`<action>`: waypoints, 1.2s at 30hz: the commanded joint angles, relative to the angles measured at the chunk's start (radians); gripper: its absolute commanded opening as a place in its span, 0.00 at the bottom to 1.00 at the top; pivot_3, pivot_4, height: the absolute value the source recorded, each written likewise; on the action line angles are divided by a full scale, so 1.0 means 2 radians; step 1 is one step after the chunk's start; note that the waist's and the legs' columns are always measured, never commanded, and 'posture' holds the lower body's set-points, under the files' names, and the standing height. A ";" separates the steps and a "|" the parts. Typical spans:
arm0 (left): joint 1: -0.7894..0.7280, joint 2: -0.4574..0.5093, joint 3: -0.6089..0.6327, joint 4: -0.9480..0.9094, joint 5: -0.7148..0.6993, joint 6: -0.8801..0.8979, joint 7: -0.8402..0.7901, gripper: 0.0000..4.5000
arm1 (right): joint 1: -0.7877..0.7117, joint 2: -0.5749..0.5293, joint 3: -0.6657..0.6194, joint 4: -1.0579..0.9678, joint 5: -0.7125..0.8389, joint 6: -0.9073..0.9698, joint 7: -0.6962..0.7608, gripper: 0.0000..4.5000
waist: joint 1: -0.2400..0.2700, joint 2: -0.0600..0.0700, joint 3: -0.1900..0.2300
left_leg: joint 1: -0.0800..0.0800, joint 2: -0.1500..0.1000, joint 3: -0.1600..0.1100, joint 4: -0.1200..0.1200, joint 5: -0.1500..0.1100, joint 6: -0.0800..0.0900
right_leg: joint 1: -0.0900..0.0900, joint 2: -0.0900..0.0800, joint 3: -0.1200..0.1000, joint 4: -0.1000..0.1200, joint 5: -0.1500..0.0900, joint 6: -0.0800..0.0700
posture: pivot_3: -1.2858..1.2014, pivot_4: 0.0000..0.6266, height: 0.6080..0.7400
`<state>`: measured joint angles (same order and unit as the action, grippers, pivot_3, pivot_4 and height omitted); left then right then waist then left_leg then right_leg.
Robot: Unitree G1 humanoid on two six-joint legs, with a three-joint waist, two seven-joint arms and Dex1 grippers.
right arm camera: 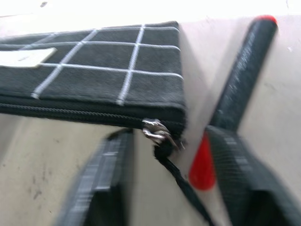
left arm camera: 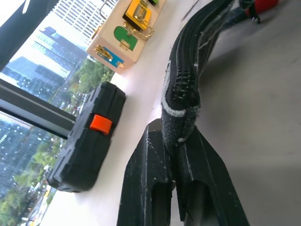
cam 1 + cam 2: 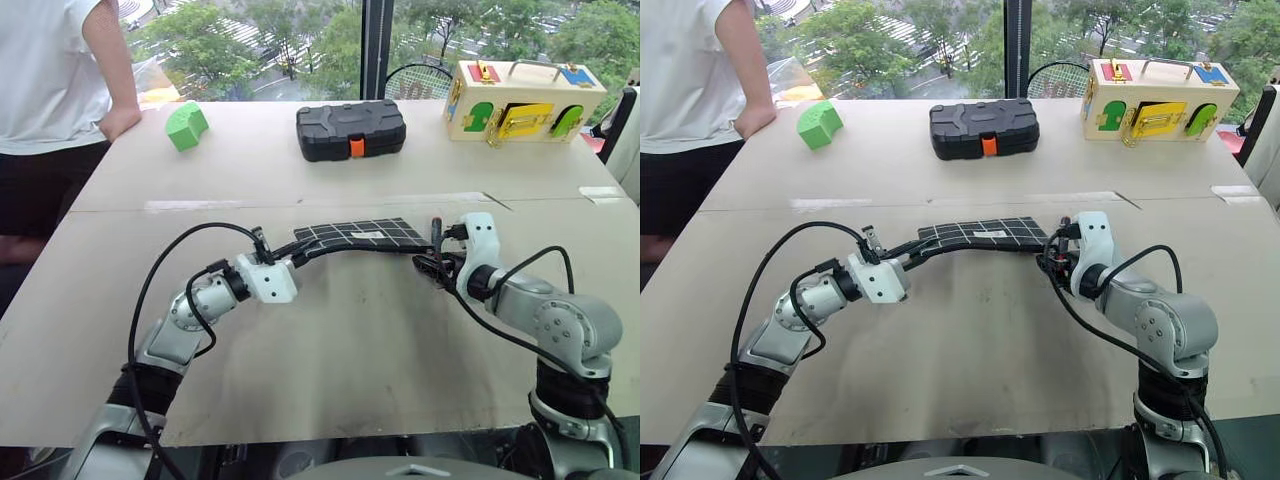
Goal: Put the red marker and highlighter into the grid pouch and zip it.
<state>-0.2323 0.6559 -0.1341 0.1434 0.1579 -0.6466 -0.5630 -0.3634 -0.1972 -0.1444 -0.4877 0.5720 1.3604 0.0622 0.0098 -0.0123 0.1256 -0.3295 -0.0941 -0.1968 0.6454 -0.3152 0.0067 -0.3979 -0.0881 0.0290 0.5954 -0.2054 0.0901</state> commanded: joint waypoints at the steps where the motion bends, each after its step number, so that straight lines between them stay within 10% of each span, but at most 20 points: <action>1: 0.004 0.004 0.009 -0.027 -0.001 0.001 0.002 0.00 | -0.009 -0.007 0.010 -0.007 -0.004 -0.019 0.013 0.07 | 0.001 0.000 0.000 | 0.000 0.000 0.000 0.000 0.000 0.000 | 0.000 0.000 0.000 0.000 0.000 0.000 | 0.52 0.24 1.00; 17: 0.051 0.019 -0.025 -0.091 -0.045 0.070 -0.096 0.00 | 0.002 -0.149 0.113 -0.048 -0.036 -0.026 0.079 0.02 | 0.001 0.001 0.001 | 0.000 0.000 0.000 0.000 0.000 0.000 | 0.000 0.000 0.000 0.000 0.000 0.000 | 0.52 0.24 1.00; 36: 0.042 0.017 -0.027 -0.169 -0.054 0.175 -0.144 0.00 | -0.022 -0.137 0.106 -0.069 0.001 0.012 0.122 0.02 | 0.002 0.000 0.000 | 0.000 0.000 0.000 -0.001 0.000 0.000 | 0.000 0.000 0.000 -0.001 0.000 0.000 | 0.52 0.24 1.00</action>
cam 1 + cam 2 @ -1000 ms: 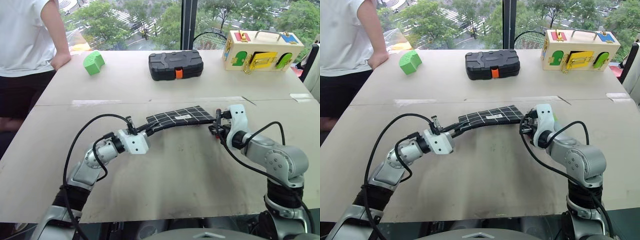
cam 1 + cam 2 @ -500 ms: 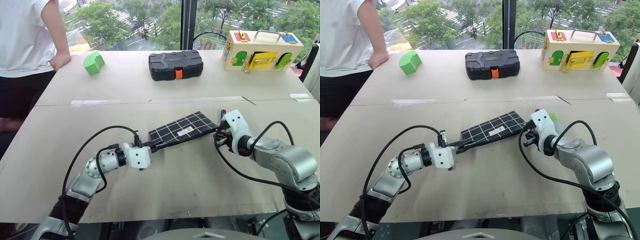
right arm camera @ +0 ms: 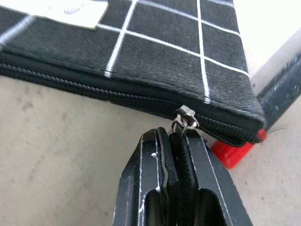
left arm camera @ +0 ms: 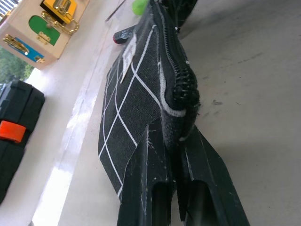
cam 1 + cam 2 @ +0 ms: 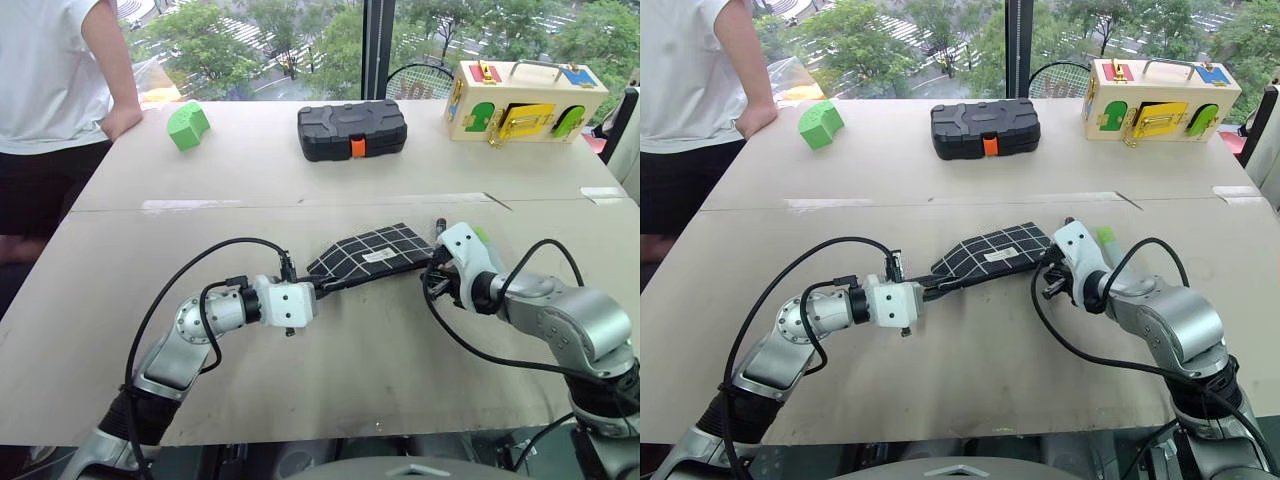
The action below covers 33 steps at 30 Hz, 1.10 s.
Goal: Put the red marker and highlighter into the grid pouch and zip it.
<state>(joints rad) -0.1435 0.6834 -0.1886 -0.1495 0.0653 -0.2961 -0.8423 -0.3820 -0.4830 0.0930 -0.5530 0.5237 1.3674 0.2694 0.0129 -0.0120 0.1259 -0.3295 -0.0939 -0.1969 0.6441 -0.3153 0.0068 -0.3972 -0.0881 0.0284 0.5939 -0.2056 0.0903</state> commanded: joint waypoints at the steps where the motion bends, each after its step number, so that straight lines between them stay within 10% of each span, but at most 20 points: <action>1: -0.002 0.004 0.001 -0.019 -0.007 -0.001 -0.005 0.00 | -0.013 0.005 -0.014 -0.041 0.029 0.013 0.022 0.02 | 0.000 0.000 0.000 | 0.000 0.000 0.000 0.000 0.000 0.000 | 0.000 0.000 0.000 0.000 0.000 0.000 | 0.52 0.24 1.00; 33: -0.026 -0.063 -0.006 0.075 0.017 -0.050 0.051 0.00 | -0.098 0.012 0.083 0.013 0.035 0.002 0.086 0.02 | 0.000 0.000 0.000 | 0.000 0.000 0.000 0.000 0.000 0.000 | 0.000 0.000 0.000 0.000 0.000 0.000 | 0.52 0.24 1.00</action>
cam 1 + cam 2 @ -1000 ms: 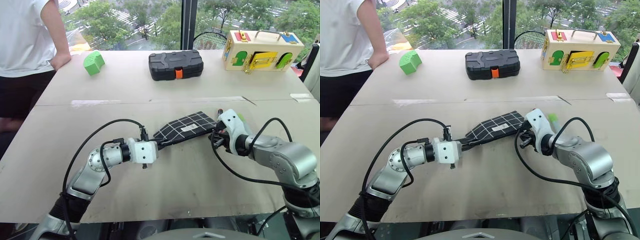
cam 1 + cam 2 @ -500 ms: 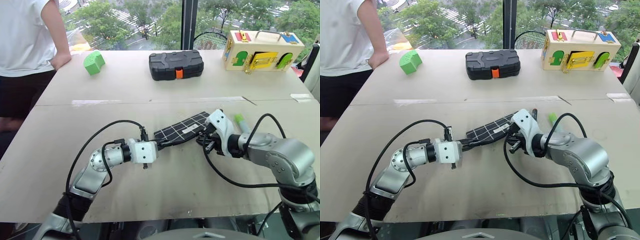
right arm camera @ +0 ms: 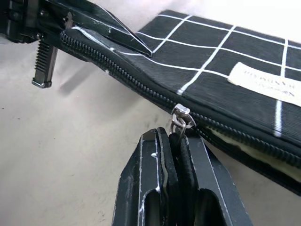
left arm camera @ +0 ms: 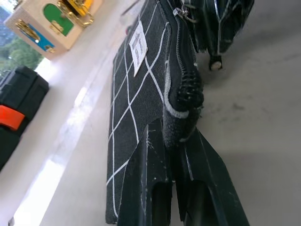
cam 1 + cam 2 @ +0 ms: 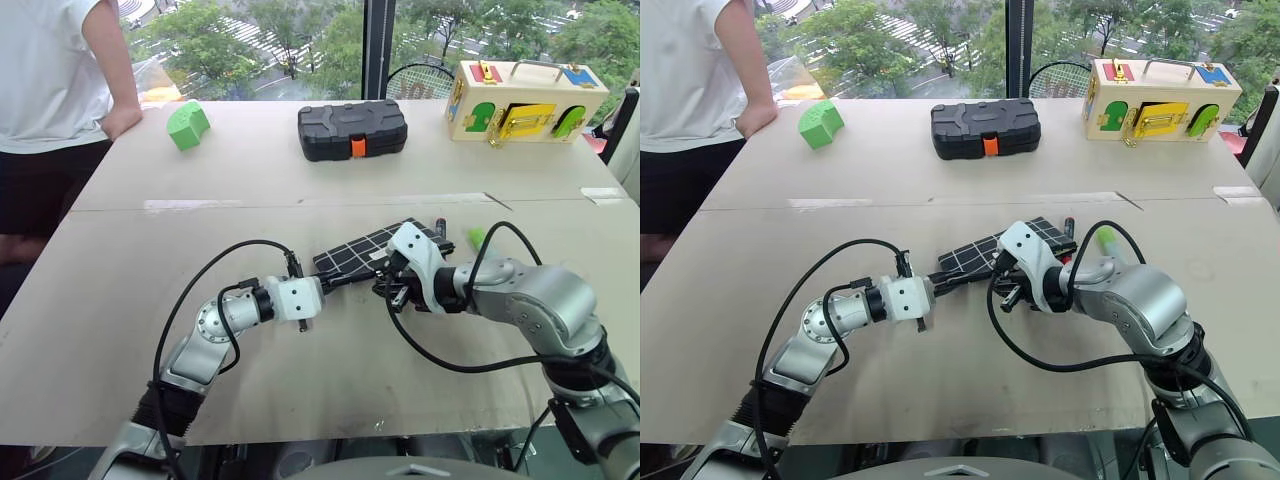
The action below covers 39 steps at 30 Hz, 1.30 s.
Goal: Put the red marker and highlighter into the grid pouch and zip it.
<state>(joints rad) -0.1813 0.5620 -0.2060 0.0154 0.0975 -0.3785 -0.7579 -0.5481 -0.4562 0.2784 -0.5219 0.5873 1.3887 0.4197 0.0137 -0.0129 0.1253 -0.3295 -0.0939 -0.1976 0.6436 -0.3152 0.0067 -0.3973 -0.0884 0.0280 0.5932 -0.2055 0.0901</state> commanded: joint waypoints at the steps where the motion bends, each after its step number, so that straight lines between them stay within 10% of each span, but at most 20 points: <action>1: -0.008 -0.004 0.001 -0.006 0.003 -0.008 0.011 0.00 | -0.019 0.002 -0.007 0.001 0.003 -0.010 0.012 0.02 | 0.000 0.000 0.000 | 0.000 0.000 0.000 0.000 0.000 0.000 | 0.000 0.000 0.000 0.000 0.000 0.000 | 0.52 0.24 1.00; 16: -0.045 -0.040 -0.009 -0.010 0.019 0.024 0.023 0.00 | -0.111 0.037 0.110 0.119 -0.032 -0.089 0.117 0.02 | -0.001 0.000 0.000 | 0.000 0.000 0.000 0.000 0.000 0.000 | 0.000 0.000 0.000 0.000 0.000 0.000 | 0.52 0.24 1.00; 39: -0.043 -0.042 -0.004 -0.016 0.024 0.025 0.028 0.00 | -0.122 0.038 0.089 0.156 -0.046 -0.111 0.163 0.02 | -0.001 0.000 0.000 | 0.000 0.000 0.000 0.000 0.000 0.000 | 0.000 0.000 0.000 0.000 0.000 0.000 | 0.52 0.24 1.00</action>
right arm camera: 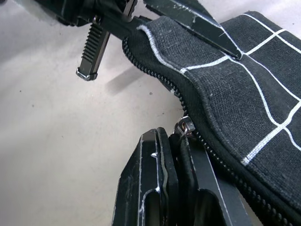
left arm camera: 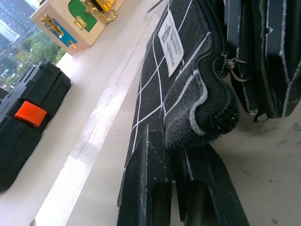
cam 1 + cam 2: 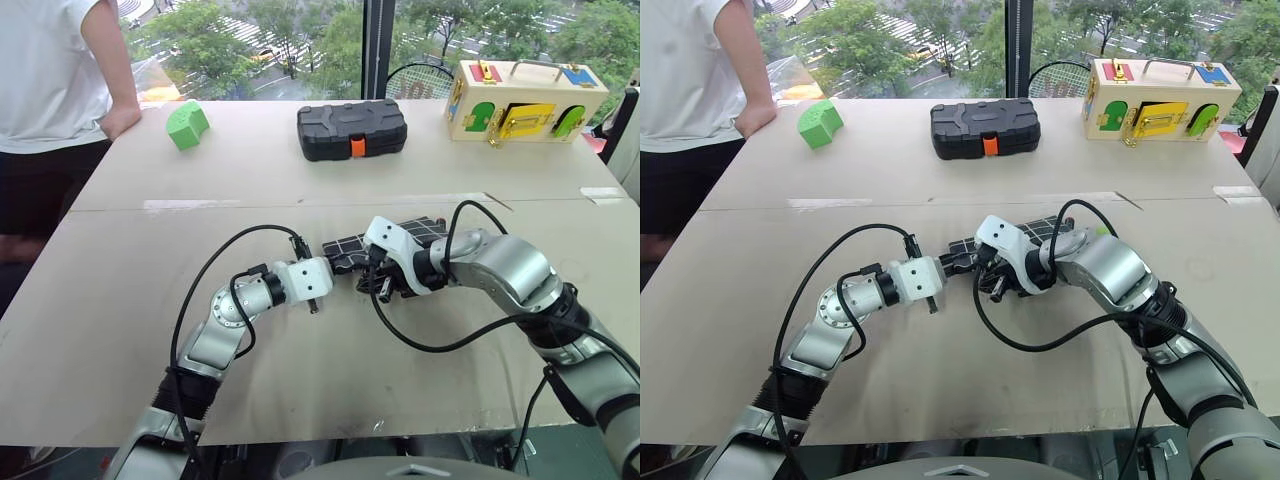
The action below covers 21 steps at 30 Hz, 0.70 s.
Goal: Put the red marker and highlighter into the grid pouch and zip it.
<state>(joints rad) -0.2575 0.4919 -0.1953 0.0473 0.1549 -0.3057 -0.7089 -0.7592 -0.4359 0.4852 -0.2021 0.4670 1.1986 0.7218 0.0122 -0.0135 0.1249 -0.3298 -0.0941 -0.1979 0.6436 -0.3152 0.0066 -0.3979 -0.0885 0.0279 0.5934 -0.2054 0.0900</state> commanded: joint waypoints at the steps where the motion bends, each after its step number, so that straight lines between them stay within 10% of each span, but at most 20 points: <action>1: -0.005 -0.007 -0.008 -0.031 -0.008 -0.010 0.004 0.00 | -0.016 0.036 -0.025 0.007 0.011 -0.021 0.006 0.02 | 0.000 0.000 0.000 | 0.000 0.000 0.000 0.000 0.000 0.000 | 0.000 0.000 0.000 0.000 0.000 0.000 | 0.52 0.24 1.00; 3: -0.004 -0.008 -0.004 -0.031 -0.019 -0.007 0.002 0.00 | -0.012 0.036 -0.039 0.011 0.011 -0.028 0.008 0.02 | 0.000 0.000 0.000 | 0.000 0.000 0.000 0.000 0.000 0.000 | 0.000 0.000 0.000 0.000 0.000 0.000 | 0.52 0.24 1.00; 8: 0.003 -0.009 0.018 -0.044 -0.071 0.037 -0.011 0.00 | 0.053 -0.011 -0.125 -0.095 0.056 0.004 0.007 0.42 | 0.005 -0.001 0.000 | -0.001 0.000 -0.001 0.000 0.000 0.000 | 0.000 0.000 -0.001 -0.001 0.000 0.000 | 0.52 0.24 1.00; 15: 0.005 0.006 0.040 -0.065 -0.108 0.086 -0.023 0.00 | 0.162 -0.009 -0.304 -0.258 0.143 0.065 -0.058 0.42 | 0.000 -0.001 0.000 | -0.001 0.000 -0.001 0.000 0.000 0.000 | -0.001 -0.001 -0.001 0.000 0.000 0.000 | 0.52 0.24 1.00; 21: 0.003 0.024 0.041 -0.054 -0.109 0.063 -0.039 0.00 | 0.149 0.044 -0.364 -0.260 0.138 0.086 -0.154 0.01 | 0.002 0.000 0.000 | -0.001 0.000 0.000 0.000 0.000 0.000 | -0.001 0.000 0.000 0.001 0.000 0.000 | 0.52 0.24 1.00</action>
<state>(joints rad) -0.2460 0.5349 -0.1263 -0.0332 -0.0433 -0.1465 -0.7789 -0.4269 -0.3590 -0.2151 -0.7095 0.7445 1.3735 0.4610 0.0152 -0.0142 0.1245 -0.3314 -0.0944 -0.1972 0.6443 -0.3152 0.0067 -0.3996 -0.0891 0.0273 0.5945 -0.2052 0.0899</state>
